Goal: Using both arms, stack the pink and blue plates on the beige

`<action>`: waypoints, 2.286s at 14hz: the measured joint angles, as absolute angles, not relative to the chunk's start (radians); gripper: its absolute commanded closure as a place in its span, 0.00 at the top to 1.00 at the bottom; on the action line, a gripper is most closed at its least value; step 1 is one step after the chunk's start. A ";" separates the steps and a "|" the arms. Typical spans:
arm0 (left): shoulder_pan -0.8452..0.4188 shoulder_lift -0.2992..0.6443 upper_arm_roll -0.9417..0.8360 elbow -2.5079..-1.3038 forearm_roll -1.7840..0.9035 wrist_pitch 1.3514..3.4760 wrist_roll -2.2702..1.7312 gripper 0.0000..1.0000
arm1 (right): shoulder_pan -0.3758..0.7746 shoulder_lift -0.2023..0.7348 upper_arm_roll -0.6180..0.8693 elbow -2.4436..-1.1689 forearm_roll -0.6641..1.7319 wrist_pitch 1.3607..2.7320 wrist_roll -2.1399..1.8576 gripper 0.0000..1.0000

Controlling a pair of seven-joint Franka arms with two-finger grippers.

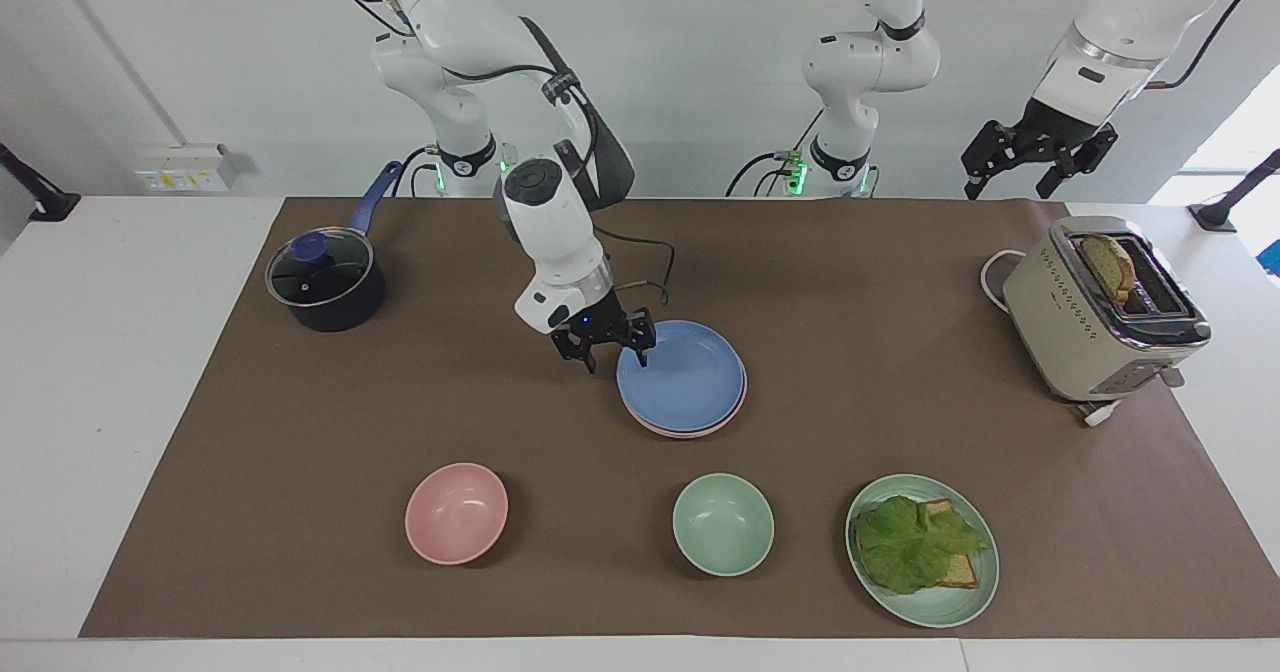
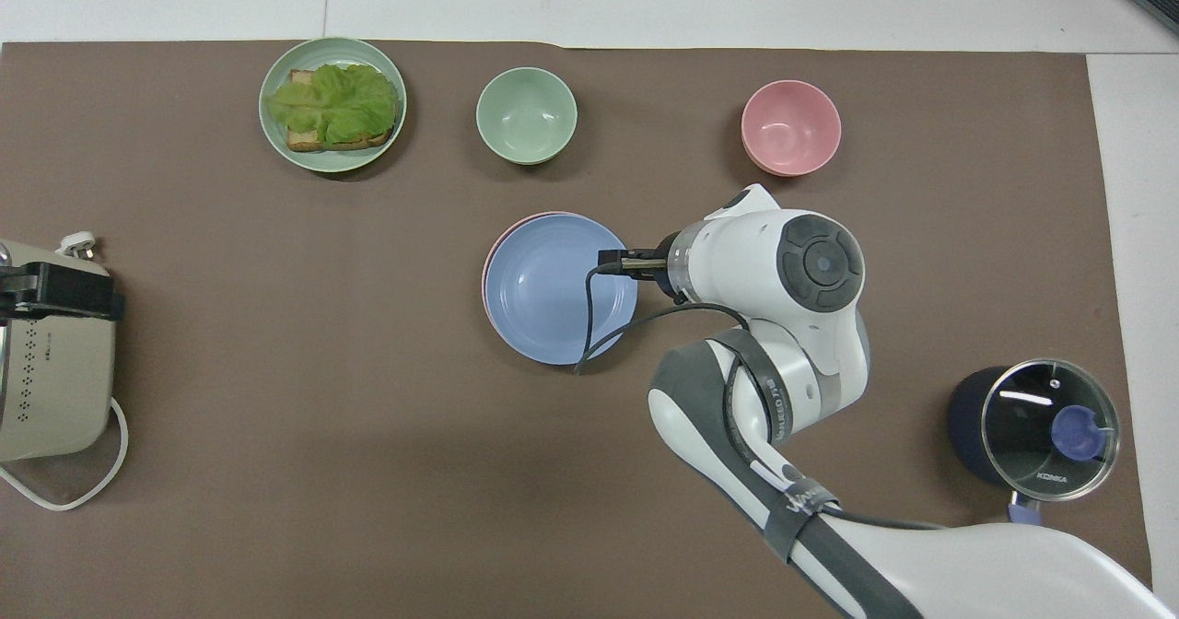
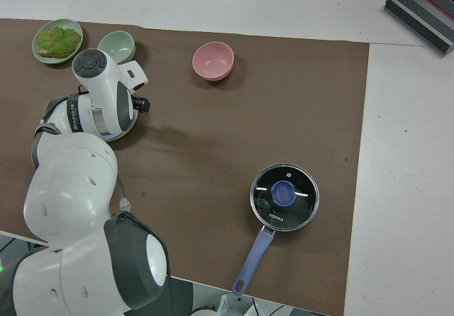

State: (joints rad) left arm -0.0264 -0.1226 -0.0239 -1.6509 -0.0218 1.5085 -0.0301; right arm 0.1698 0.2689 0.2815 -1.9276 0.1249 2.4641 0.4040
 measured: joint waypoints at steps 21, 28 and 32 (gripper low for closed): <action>-0.026 -0.123 -0.024 -1.651 -0.022 1.508 -0.030 1.00 | -0.227 -0.057 0.161 -1.667 0.013 1.618 0.147 1.00; -0.026 -0.123 -0.024 -1.651 -0.022 1.508 -0.030 1.00 | -0.174 -0.030 0.180 -1.553 -0.028 1.515 0.146 1.00; -0.026 -0.123 -0.024 -1.651 -0.022 1.508 -0.030 1.00 | -0.163 -0.020 0.182 -1.545 -0.028 1.515 0.146 1.00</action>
State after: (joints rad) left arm -0.0263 -0.1226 -0.0239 -1.6509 -0.0218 1.5085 -0.0301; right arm -0.1635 -0.0198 0.1819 -1.5446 -0.0283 1.5148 0.1464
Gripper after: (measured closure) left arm 0.000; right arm 0.000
